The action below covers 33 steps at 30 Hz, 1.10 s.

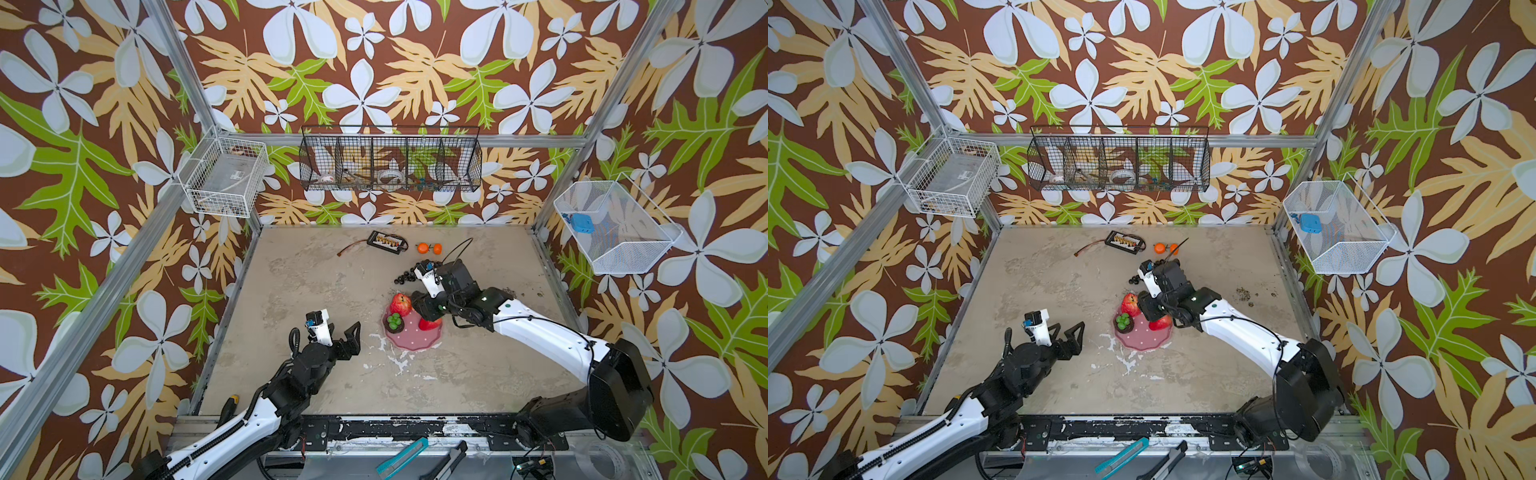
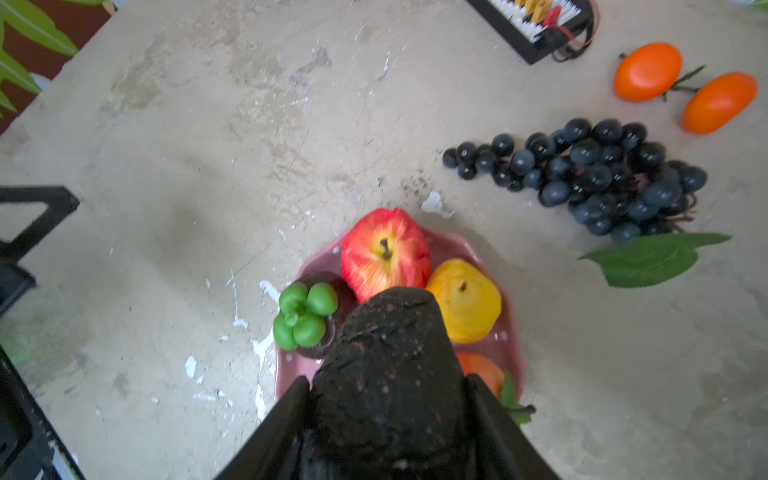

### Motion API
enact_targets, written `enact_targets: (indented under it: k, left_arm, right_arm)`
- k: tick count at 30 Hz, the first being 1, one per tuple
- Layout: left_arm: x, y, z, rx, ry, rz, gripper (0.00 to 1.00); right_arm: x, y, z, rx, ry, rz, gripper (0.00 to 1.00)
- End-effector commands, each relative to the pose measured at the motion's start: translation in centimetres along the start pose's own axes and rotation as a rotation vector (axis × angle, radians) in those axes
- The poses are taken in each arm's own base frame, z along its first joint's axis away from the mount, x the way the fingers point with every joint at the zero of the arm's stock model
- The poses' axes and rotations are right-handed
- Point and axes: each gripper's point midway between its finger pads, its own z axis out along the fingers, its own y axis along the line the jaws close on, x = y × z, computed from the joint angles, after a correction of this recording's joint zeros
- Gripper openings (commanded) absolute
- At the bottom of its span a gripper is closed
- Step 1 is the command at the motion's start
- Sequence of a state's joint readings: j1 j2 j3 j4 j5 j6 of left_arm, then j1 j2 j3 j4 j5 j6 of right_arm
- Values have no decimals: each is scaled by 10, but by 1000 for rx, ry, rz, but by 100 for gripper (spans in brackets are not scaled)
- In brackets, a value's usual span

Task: Arrange fruit in a fruit bowl
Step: Place the fruit in the fruit bowl.

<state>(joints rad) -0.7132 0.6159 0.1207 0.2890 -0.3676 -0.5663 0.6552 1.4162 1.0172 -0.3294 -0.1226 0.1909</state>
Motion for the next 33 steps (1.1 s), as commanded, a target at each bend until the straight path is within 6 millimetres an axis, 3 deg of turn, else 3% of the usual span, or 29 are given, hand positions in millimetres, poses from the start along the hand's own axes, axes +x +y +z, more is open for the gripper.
enact_targets:
  k: [1, 14, 27, 33]
  left_arm:
    - [-8, -2, 0, 2, -34, 1, 92]
    - [-7, 1, 0, -9, -37, 0, 92]
    - [-7, 2, 0, -12, -37, -1, 92]
    - [-7, 2, 0, -14, -37, 0, 92]
  right_arm:
    - [6, 0, -4, 12, -33, 48, 55]
    - [45, 13, 6, -15, -10, 78, 55]
    - [55, 20, 28, -22, -4, 84, 55]
    - [54, 13, 38, 19, 5, 84, 55]
